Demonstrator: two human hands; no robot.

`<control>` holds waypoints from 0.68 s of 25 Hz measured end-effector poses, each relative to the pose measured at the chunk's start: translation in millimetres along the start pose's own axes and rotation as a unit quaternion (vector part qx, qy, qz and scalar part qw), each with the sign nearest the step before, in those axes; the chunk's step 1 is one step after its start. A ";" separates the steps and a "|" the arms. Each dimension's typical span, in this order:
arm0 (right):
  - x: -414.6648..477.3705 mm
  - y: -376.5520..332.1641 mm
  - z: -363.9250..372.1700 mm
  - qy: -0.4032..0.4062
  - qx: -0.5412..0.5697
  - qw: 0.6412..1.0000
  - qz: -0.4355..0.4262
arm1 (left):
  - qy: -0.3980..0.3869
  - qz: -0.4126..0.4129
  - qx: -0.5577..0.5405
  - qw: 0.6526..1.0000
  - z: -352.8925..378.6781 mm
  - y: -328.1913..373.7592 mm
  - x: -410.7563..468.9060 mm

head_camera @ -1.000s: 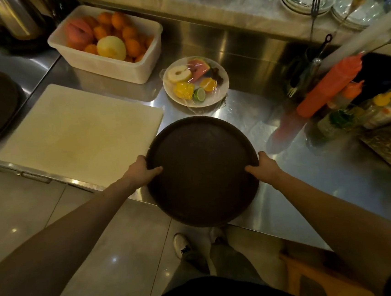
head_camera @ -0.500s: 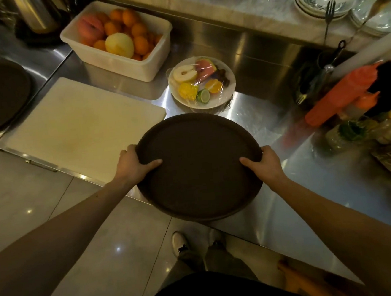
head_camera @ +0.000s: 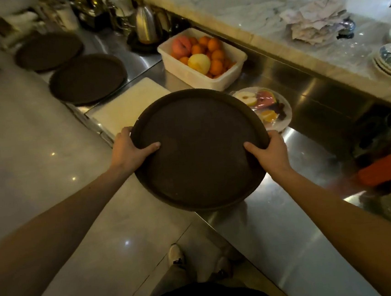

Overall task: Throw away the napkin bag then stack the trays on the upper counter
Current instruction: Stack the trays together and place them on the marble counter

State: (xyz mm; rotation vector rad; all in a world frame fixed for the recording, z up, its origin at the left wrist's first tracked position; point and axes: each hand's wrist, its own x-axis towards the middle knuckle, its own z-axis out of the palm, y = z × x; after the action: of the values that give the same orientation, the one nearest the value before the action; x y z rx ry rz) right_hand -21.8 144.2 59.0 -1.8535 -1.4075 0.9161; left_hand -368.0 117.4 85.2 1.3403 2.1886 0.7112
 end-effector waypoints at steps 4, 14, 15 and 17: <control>3.5 -52.9 53.7 -0.033 0.010 0.998 -0.054 | 0.055 -0.042 -0.037 0.997 -54.4 -42.9 2.3; -14.7 -199.8 261.0 -0.096 -0.022 0.984 -0.145 | 0.149 -0.090 -0.078 0.982 -218.8 -207.2 52.0; -17.3 -213.6 280.8 -0.097 -0.025 0.983 -0.151 | 0.155 -0.098 -0.079 0.980 -231.9 -224.4 59.4; -20.1 -233.3 313.0 -0.099 -0.027 0.983 -0.151 | 0.157 -0.105 -0.076 0.979 -251.2 -251.4 73.1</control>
State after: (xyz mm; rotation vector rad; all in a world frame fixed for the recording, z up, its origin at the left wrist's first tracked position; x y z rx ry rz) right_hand -408.1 200.9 76.7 -1.5604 -1.7915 0.9320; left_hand -722.1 40.3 102.9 0.9557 2.4156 1.0411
